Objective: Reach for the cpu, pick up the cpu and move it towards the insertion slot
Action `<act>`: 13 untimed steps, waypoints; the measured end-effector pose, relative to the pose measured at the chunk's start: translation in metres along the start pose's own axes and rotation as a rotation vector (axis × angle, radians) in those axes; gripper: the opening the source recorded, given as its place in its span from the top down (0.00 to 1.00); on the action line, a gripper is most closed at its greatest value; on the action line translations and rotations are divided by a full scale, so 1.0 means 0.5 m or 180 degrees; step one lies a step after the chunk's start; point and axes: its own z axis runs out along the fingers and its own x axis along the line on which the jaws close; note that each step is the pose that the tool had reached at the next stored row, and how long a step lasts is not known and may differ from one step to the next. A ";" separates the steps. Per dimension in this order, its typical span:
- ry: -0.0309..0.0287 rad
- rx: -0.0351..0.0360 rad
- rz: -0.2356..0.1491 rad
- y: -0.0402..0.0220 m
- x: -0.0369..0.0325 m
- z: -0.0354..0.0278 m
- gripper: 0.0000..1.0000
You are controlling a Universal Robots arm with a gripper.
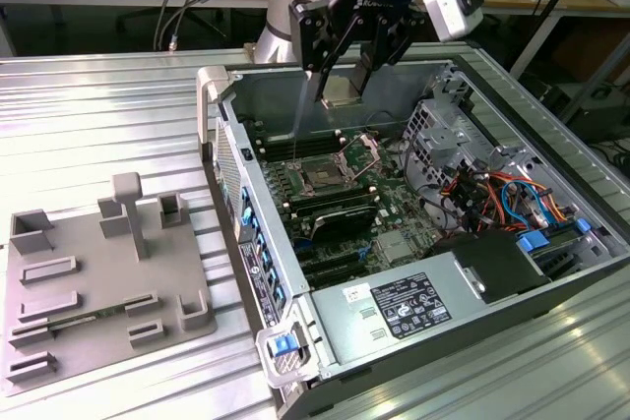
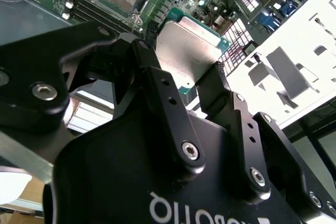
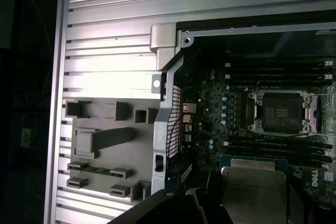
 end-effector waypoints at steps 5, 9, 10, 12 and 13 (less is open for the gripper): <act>0.0000 0.0000 0.0000 0.009 -0.006 0.001 0.45; 0.0000 0.0000 0.0001 0.018 -0.013 0.001 0.45; 0.0000 0.0000 0.0000 0.020 -0.017 0.001 0.45; 0.0000 0.0000 0.0000 0.024 -0.021 0.001 0.45; 0.0000 0.0000 0.0000 0.025 -0.023 0.001 0.45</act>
